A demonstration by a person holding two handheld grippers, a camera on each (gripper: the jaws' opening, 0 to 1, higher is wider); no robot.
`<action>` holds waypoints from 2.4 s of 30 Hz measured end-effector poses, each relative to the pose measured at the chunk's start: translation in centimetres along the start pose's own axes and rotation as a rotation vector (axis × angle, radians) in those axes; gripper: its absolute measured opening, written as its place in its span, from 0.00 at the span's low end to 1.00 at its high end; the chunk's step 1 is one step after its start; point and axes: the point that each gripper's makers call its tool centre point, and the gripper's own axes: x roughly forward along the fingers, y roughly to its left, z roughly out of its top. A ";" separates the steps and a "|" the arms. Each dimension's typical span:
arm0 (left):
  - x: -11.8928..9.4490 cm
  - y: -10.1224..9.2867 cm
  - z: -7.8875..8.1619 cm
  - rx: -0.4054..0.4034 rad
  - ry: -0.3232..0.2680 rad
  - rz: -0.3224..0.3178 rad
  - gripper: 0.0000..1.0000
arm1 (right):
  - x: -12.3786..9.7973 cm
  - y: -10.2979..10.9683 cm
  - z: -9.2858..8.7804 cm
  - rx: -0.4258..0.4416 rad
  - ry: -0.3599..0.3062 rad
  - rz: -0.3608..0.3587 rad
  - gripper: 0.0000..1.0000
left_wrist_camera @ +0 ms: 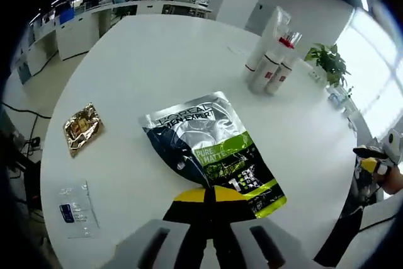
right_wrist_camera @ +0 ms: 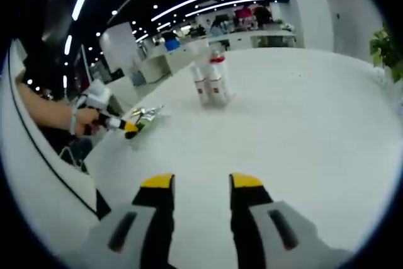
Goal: Arrange the skincare products in the storage area until every visible bottle or jar stands upright without overlapping.
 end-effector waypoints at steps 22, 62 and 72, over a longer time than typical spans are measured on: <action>-6.0 -17.2 0.6 0.370 -0.094 -0.288 0.00 | 4.5 11.2 6.8 0.560 -0.049 0.488 0.46; -9.3 -20.5 0.3 0.005 -0.166 -0.681 0.28 | 0.4 13.8 4.6 0.492 0.109 0.736 0.00; -10.8 -21.1 1.0 -0.226 -0.174 -0.866 0.03 | 0.0 13.8 4.9 0.539 0.101 0.782 0.01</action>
